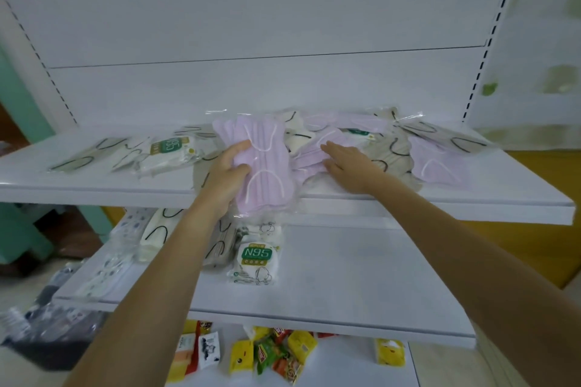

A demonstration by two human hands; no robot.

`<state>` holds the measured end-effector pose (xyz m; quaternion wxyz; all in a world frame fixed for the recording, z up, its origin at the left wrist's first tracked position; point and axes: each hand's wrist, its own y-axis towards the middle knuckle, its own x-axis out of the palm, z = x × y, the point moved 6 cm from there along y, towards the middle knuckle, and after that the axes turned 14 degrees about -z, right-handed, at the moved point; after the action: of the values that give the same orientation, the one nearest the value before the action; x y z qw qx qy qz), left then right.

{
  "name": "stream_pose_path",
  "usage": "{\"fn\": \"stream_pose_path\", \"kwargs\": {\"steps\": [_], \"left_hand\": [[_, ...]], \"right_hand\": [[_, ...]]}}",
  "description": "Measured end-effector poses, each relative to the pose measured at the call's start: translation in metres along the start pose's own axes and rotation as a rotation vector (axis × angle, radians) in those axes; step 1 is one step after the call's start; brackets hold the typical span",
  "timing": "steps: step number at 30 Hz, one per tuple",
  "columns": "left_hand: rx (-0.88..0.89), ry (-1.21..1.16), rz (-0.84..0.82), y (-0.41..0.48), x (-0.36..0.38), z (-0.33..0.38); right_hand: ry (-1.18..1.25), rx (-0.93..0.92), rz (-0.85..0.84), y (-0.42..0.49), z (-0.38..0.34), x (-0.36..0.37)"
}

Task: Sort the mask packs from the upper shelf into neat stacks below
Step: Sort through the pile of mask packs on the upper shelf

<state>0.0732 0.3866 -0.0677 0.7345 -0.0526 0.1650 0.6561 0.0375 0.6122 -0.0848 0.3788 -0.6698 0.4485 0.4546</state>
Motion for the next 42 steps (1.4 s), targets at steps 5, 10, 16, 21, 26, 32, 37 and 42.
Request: {"fn": "stream_pose_path", "kwargs": {"steps": [5, 10, 16, 21, 26, 32, 37, 42], "left_hand": [[0.008, 0.065, -0.083, 0.012, 0.011, 0.002], [0.021, 0.099, -0.146, 0.031, 0.021, -0.001], [0.030, 0.141, -0.172, 0.043, 0.030, -0.010], [-0.012, 0.117, -0.158, 0.047, 0.028, -0.021], [-0.047, -0.029, -0.206, 0.047, 0.029, -0.017], [-0.070, -0.190, -0.243, 0.045, 0.029, -0.022], [-0.094, -0.294, -0.339, 0.045, 0.029, -0.027], [-0.009, -0.038, -0.248, 0.049, 0.026, -0.029]], "right_hand": [[-0.172, 0.208, 0.025, -0.002, 0.009, -0.002], [-0.162, 0.464, 0.050, -0.022, 0.044, -0.009], [-0.083, 0.521, 0.032, -0.025, 0.053, -0.008], [0.013, 0.445, 0.264, -0.028, 0.053, -0.013], [0.330, 0.082, 0.506, -0.035, 0.031, -0.039], [0.535, -0.104, 0.585, -0.050, -0.006, -0.077], [0.289, -0.098, 0.245, -0.019, -0.047, -0.034], [0.197, 0.150, 0.140, -0.003, -0.021, -0.001]]}}
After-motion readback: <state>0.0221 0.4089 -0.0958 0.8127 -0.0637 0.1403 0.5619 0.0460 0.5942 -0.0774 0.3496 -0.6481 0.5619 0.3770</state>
